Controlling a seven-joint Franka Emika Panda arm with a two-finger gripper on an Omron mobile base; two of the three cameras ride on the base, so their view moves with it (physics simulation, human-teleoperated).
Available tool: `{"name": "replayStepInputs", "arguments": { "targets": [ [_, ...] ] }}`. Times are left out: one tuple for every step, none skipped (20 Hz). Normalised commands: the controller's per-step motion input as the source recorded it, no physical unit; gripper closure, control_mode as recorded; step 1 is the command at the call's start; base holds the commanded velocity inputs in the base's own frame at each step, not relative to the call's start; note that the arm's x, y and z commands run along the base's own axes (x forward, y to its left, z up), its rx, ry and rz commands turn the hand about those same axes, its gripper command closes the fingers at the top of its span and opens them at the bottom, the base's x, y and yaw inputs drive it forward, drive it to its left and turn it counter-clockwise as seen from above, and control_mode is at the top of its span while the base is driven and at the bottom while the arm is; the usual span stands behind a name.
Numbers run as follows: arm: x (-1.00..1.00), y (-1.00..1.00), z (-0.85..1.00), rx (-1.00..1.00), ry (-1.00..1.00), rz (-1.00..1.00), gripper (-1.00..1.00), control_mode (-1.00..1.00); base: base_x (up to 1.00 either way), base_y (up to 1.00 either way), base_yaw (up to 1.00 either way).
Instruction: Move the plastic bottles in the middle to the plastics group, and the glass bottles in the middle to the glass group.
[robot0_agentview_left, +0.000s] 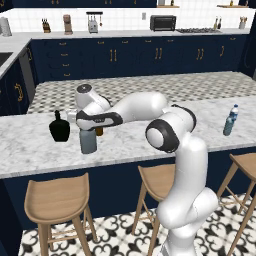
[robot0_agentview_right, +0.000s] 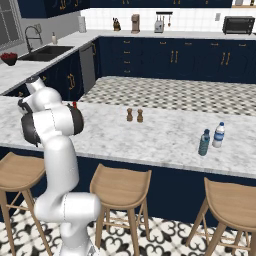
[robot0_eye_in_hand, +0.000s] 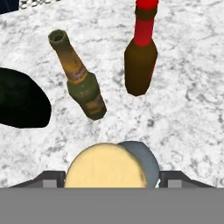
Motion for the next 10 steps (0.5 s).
{"name": "replayStepInputs", "arguments": {
  "targets": [
    [0.0, 0.0, 0.0, 0.0, 0.0, 0.0, -1.0, -1.0, 0.0, 0.0, 0.0],
    [0.0, 0.0, 0.0, 0.0, 0.0, 0.0, -1.0, -1.0, 0.0, 0.0, 0.0],
    [0.0, 0.0, 0.0, 0.0, 0.0, 0.0, -1.0, -1.0, 0.0, 0.0, 0.0],
    [0.0, 0.0, 0.0, 0.0, 0.0, 0.0, -1.0, -1.0, 0.0, 0.0, 0.0],
    [0.0, 0.0, 0.0, 0.0, 0.0, 0.0, -1.0, -1.0, 0.0, 0.0, 0.0],
    [0.0, 0.0, 0.0, 0.0, 0.0, 0.0, -1.0, -1.0, 0.0, 0.0, 0.0],
    [0.0, 0.0, 0.01, 0.0, 0.0, 0.0, -1.0, -1.0, 0.0, 0.0, 0.0],
    [-0.11, 0.0, 0.23, 0.0, -0.02, 0.0, -1.0, -1.0, 0.0, 0.0, 0.0],
    [-0.14, 0.0, 0.4, 0.0, -0.01, 0.0, -1.0, -1.0, 0.0, 0.0, 0.0],
    [-0.22, 0.0, 0.61, 0.0, -0.04, 0.0, -1.0, -1.0, 0.0, 0.0, 0.0]
  ]
}}
